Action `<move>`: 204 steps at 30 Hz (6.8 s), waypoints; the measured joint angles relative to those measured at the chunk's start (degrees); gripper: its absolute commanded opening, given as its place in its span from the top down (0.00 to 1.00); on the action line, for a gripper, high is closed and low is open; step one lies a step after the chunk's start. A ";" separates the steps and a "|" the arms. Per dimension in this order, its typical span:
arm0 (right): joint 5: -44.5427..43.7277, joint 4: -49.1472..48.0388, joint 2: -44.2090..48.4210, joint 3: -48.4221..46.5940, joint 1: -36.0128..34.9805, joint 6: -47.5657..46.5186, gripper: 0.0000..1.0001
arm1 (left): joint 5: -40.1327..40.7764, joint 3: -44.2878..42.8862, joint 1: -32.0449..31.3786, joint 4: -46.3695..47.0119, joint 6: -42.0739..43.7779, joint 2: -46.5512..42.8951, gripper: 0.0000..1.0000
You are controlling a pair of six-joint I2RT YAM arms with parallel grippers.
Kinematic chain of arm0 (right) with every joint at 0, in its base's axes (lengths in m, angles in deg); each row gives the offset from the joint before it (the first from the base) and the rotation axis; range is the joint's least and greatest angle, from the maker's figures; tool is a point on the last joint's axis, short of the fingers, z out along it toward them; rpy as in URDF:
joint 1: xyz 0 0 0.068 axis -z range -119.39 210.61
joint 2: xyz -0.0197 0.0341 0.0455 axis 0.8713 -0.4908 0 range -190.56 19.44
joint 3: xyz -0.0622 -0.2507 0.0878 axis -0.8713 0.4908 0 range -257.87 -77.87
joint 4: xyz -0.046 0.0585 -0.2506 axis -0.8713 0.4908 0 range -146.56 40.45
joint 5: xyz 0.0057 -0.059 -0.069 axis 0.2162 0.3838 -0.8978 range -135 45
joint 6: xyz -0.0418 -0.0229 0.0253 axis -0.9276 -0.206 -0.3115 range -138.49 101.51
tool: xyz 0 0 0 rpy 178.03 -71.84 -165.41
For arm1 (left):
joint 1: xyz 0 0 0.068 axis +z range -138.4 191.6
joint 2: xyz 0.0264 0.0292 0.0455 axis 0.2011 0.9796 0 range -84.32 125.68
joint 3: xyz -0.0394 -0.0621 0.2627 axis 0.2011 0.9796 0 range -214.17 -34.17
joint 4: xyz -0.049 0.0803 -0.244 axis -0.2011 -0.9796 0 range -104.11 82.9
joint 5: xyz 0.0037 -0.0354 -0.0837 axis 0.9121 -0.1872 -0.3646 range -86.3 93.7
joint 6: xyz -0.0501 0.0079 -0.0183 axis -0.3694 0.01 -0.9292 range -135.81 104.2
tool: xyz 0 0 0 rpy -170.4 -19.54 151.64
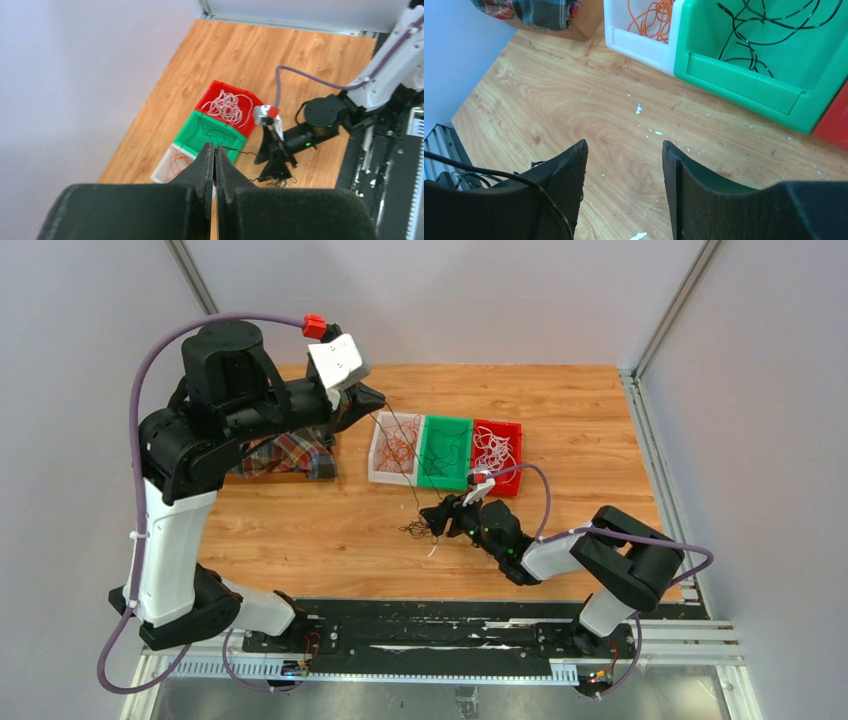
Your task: Untangle the cables
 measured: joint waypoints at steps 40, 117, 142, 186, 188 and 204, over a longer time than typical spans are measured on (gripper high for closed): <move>-2.95 8.57 -3.82 -16.65 -7.43 -14.62 0.37 | -1.33 10.29 0.02 11.13 -9.03 -5.81 1.00; 4.74 6.80 7.78 -14.36 -11.63 -22.01 0.20 | 28.59 1.40 0.02 54.90 25.24 -6.32 1.00; -2.49 10.47 -8.20 -22.23 -12.46 -26.69 0.39 | 14.53 1.57 0.02 45.86 16.00 -8.41 1.00; -3.74 -7.61 -19.56 -7.13 -12.52 -16.09 0.67 | 22.93 -18.82 0.02 74.88 28.24 2.38 1.00; -4.35 -9.97 -19.21 -4.85 -12.52 -15.37 0.66 | 22.80 -18.84 0.02 76.76 29.64 2.49 1.00; -16.68 -22.60 -14.75 12.39 -12.55 -1.42 0.88 | 20.28 -18.21 0.02 82.88 37.66 1.62 1.00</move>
